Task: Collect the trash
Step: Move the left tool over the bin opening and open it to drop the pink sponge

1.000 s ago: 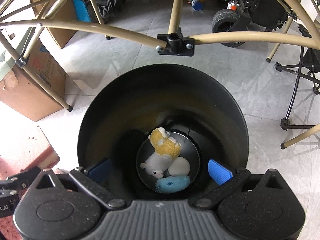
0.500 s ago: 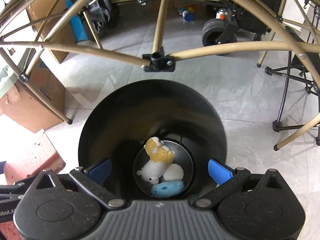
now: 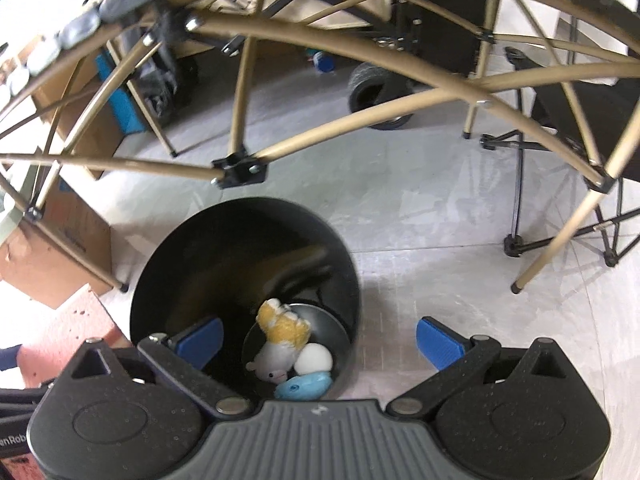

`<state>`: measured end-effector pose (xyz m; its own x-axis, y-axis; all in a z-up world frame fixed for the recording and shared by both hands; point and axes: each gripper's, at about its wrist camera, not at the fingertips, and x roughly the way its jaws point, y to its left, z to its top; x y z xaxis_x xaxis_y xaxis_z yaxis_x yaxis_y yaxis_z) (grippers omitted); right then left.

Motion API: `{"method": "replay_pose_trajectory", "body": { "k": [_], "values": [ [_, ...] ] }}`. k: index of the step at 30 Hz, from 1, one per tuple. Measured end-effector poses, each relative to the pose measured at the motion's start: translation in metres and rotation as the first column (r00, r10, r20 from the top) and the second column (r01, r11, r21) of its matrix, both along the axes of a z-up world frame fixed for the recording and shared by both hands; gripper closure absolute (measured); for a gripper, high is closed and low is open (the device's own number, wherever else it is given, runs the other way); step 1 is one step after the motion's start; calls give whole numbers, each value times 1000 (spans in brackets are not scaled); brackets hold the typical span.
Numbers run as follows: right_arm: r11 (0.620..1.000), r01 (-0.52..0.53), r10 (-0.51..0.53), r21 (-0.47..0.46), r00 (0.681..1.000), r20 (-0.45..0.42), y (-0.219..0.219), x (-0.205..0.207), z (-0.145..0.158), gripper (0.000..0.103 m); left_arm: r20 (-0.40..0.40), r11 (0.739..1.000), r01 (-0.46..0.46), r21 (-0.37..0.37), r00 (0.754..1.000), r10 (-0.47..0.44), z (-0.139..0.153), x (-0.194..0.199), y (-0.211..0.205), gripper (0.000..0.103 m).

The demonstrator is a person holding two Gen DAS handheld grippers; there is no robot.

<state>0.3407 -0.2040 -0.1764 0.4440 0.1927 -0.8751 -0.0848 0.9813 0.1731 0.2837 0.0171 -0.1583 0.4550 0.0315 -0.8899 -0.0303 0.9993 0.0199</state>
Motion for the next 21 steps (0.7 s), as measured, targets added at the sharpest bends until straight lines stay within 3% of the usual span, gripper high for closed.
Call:
{"method": "replay_pose_trajectory", "body": {
  "k": [21],
  "values": [
    [988, 146, -146, 47, 989, 13, -64, -16, 12, 0, 15, 997, 77, 10, 997, -77, 8, 14, -39, 18]
  ]
}}
